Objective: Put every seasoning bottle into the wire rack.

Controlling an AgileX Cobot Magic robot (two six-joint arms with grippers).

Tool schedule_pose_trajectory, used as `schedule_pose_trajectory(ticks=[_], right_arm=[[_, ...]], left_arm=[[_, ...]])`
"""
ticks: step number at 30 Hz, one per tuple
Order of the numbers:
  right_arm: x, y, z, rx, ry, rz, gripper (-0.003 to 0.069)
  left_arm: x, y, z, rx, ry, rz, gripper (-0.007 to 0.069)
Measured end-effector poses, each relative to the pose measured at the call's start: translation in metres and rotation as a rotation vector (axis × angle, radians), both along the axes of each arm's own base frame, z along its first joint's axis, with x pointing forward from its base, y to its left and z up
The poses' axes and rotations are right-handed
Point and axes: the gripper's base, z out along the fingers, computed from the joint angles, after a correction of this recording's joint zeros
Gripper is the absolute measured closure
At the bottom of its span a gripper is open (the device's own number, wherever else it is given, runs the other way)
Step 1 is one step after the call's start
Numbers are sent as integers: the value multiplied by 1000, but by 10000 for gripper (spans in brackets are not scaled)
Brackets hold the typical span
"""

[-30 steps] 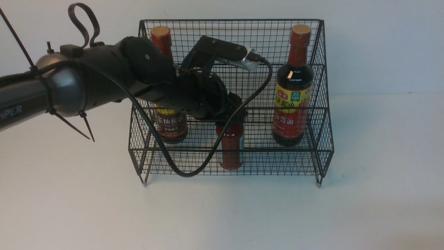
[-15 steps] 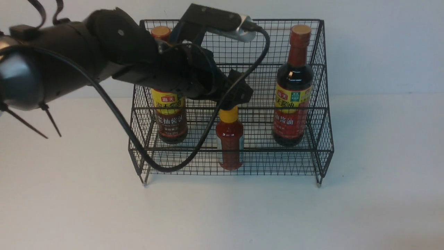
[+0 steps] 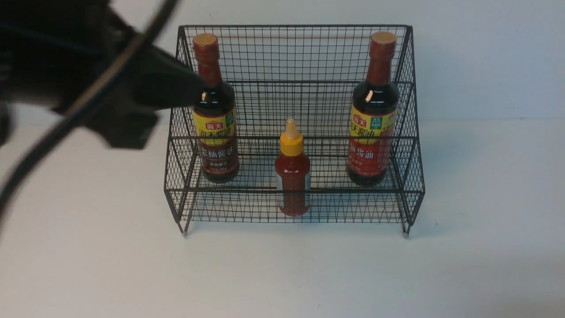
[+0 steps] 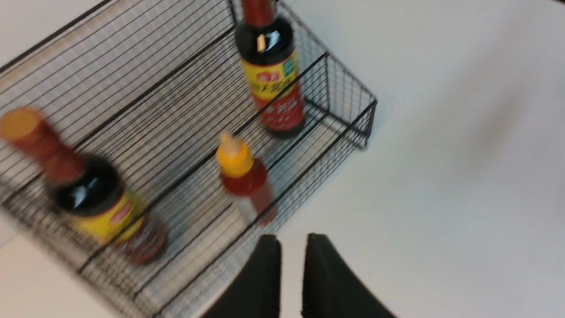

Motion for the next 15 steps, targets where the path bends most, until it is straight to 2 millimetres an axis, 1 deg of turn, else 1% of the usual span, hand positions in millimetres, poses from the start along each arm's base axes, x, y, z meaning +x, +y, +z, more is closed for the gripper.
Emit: schedule_pose_trajectory(ticks=[2, 4, 7, 8, 9, 10, 11, 12, 13, 14, 15], right_arm=[[0, 0, 0, -1, 0, 0, 673], [0, 0, 0, -1, 0, 0, 673], [0, 0, 0, -1, 0, 0, 673], [0, 0, 0, -1, 0, 0, 673], [0, 0, 0, -1, 0, 0, 673], [0, 0, 0, -1, 0, 0, 673], [0, 0, 0, -1, 0, 0, 673], [0, 0, 0, -1, 0, 0, 673], [0, 0, 0, -1, 0, 0, 673], [0, 0, 0, -1, 0, 0, 673], [0, 0, 0, -1, 0, 0, 673]], left_arm=[[-26, 18, 3, -7, 5, 70, 623], [-49, 32, 1, -34, -7, 124, 629], [-77, 48, -17, -77, -23, 178, 629], [-92, 56, -31, -112, -49, 192, 629], [-96, 57, -36, -125, -58, 197, 629], [-107, 63, -53, -175, -97, 212, 629], [-114, 67, -59, -213, -137, 218, 629], [-116, 68, -74, -241, -149, 230, 629], [-122, 71, -86, -298, -207, 239, 629], [-122, 72, -100, -324, -223, 249, 629], [-124, 73, -100, -345, -252, 249, 629]])
